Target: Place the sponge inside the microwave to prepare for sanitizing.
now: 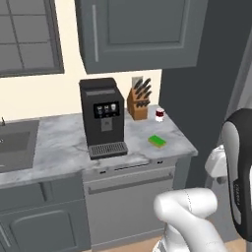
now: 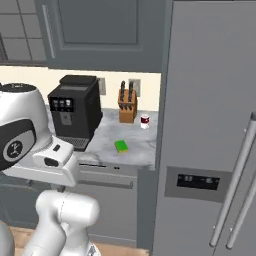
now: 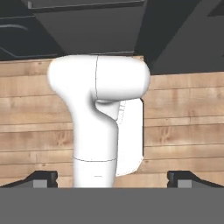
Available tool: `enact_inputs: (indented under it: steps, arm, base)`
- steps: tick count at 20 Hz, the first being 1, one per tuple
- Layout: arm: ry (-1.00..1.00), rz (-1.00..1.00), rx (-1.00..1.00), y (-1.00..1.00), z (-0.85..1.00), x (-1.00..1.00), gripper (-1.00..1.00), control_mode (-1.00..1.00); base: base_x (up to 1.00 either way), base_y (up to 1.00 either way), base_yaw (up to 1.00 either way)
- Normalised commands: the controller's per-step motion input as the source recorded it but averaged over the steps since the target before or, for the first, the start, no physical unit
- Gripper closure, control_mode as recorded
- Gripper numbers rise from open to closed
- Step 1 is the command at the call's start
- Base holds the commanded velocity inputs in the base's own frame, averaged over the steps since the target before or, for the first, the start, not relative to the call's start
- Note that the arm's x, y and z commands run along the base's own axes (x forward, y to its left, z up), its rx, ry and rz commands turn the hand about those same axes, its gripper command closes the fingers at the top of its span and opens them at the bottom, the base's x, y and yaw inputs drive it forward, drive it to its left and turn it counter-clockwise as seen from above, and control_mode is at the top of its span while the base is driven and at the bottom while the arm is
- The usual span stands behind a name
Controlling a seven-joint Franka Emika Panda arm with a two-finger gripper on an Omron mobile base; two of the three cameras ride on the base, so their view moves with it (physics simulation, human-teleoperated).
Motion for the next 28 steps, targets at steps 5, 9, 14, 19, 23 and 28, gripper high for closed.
enact_inputs:
  steps: [5, 9, 14, 19, 23, 28]
  arm:
    - [0.0, 0.0, 0.0, 0.0, 0.0, 0.0, -1.0, 1.0]
    - [0.0, 0.0, 0.0, 0.0, 0.0, 0.0, -1.0, 1.0]
    - [0.0, 0.0, 0.0, 0.0, 0.0, 0.0, -1.0, 1.0]
    - [0.0, 0.0, 0.0, 0.0, 0.0, 0.0, -1.0, 1.0]
    - [0.0, 0.0, 0.0, 0.0, 0.0, 0.0, -1.0, 1.0]
    - [0.0, 0.0, 0.0, 0.0, 0.0, 0.0, -1.0, 1.0]
  base:
    - [0.52, 0.49, 0.0]
    - [0.49, 0.31, 0.0]
    - [0.47, 0.1, 0.0]
    - [0.42, 0.0, 0.01]
    - [0.3, 0.0, 0.0]
    - [0.4, -0.09, 0.03]
